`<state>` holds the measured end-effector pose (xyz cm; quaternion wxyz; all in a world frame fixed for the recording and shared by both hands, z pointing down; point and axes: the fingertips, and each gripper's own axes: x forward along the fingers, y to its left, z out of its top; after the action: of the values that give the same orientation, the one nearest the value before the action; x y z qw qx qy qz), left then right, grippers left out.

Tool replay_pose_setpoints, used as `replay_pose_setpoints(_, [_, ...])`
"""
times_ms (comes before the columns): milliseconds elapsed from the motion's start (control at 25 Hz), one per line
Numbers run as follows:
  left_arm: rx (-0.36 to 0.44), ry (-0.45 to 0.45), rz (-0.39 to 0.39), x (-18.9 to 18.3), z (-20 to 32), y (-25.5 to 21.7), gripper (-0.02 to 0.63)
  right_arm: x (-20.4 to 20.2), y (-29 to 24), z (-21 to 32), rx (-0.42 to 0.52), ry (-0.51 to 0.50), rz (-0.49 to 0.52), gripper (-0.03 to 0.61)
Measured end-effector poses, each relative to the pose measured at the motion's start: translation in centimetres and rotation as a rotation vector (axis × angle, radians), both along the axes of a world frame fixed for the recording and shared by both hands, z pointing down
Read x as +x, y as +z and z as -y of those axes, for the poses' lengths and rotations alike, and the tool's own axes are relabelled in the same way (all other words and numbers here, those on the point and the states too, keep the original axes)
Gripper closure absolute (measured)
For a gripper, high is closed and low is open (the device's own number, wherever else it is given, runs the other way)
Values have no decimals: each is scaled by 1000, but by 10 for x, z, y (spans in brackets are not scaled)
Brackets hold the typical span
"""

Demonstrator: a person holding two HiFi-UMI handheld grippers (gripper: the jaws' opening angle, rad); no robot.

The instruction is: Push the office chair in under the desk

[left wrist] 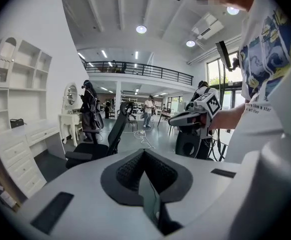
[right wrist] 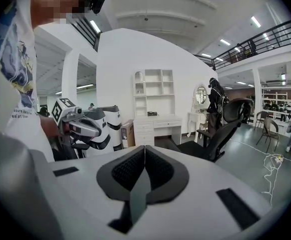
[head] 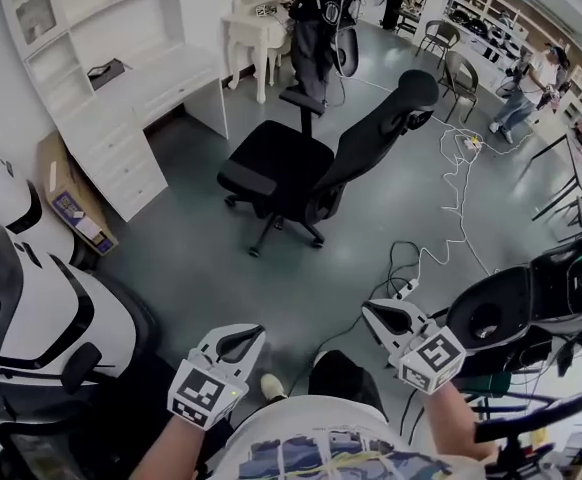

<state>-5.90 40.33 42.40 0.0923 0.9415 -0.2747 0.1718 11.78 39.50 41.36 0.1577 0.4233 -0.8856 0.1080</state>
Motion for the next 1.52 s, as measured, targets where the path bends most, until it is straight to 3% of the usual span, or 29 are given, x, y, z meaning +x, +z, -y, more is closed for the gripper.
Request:
replay_pose_setpoints(320, [7, 7, -18, 20, 46, 10, 601, 44, 7, 42, -20, 111, 25, 544])
replay_pose_setpoints(440, [6, -6, -1, 24, 78, 13, 600, 63, 14, 86, -1, 139, 26, 426])
replay_pose_setpoints(600, [-8, -23, 31, 30, 129, 18, 600, 89, 18, 158, 15, 193, 69, 426])
replay_pose_setpoints(1080, [17, 29, 59, 134, 257, 11, 477, 205, 30, 305, 8, 289, 85, 426])
replay_pose_setpoints(1520, [16, 256, 39, 211, 310, 13, 438, 265, 44, 346, -19, 449, 59, 411])
